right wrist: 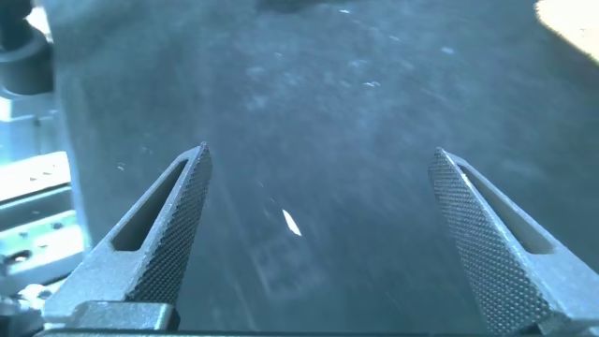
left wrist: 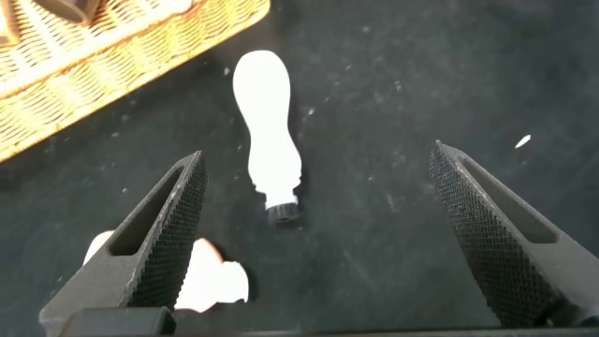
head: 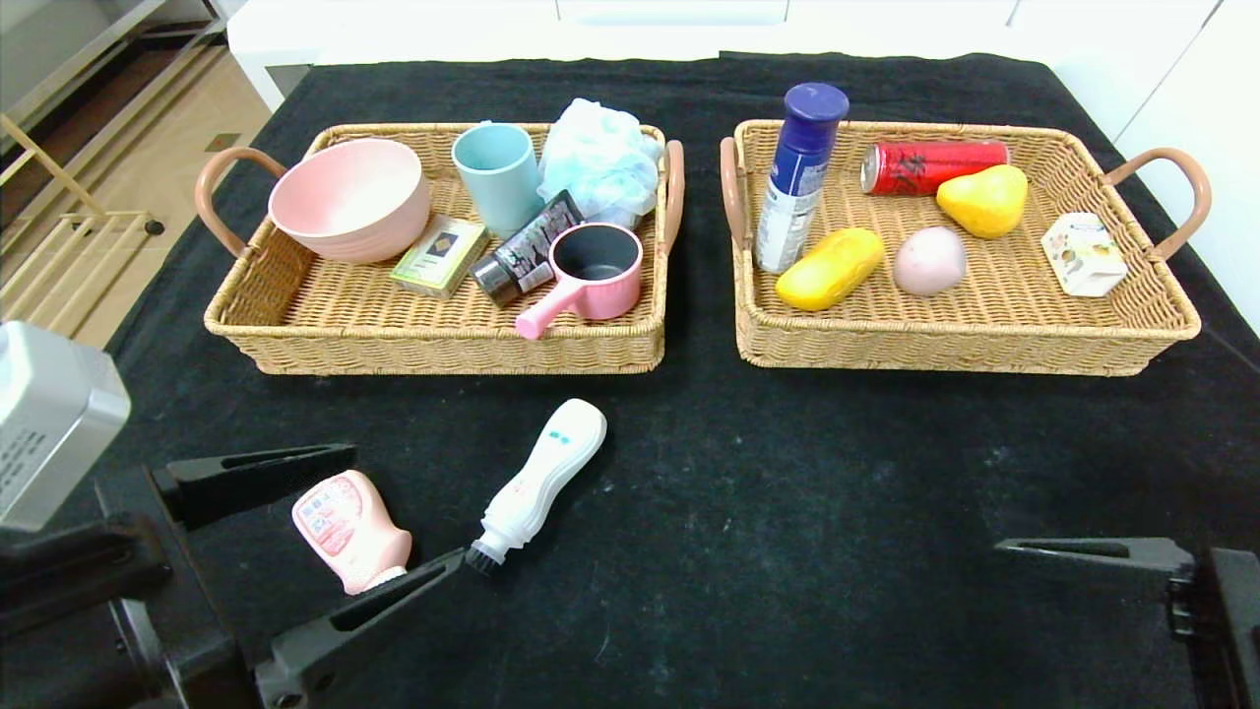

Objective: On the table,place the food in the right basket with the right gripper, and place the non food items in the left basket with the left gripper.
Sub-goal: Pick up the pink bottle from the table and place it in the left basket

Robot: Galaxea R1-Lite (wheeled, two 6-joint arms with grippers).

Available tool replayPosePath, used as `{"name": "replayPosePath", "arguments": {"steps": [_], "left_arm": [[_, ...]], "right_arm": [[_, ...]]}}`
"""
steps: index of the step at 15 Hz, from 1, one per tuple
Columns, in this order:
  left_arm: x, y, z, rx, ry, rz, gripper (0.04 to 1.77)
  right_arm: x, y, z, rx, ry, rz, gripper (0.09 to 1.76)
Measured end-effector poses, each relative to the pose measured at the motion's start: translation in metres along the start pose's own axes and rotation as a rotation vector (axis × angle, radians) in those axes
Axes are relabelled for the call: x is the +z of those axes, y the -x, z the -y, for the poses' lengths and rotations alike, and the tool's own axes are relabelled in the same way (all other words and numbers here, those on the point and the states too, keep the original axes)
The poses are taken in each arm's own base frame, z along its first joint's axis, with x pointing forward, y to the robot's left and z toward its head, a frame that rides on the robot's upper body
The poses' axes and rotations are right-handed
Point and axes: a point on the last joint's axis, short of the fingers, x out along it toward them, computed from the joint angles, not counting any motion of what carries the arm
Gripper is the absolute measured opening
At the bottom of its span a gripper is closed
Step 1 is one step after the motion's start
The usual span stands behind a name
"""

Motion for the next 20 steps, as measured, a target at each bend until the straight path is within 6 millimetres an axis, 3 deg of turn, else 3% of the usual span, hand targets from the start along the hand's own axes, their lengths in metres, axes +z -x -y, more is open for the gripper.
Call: {"name": "replayPosePath", "arguments": {"steps": [5, 10, 15, 18, 20], "left_arm": [[0.009, -0.002, 0.0, 0.034, -0.007, 0.017, 1.72], [0.02, 0.001, -0.008, 0.107, 0.002, 0.021, 1.72], [0.019, 0.018, -0.014, 0.136, 0.0, 0.016, 1.72], [0.031, 0.023, -0.021, 0.175, -0.005, 0.03, 1.72], [0.038, 0.026, -0.024, 0.191, 0.0, -0.059, 1.72]], "right_arm": [[-0.007, 0.017, 0.009, -0.119, 0.018, 0.068, 1.7], [0.0, 0.028, 0.025, -0.266, 0.008, 0.105, 1.7], [0.002, 0.031, 0.026, -0.291, 0.011, 0.111, 1.7], [0.002, 0.033, 0.027, -0.309, 0.012, 0.113, 1.7], [0.003, 0.035, 0.027, -0.317, 0.017, 0.119, 1.7]]}}
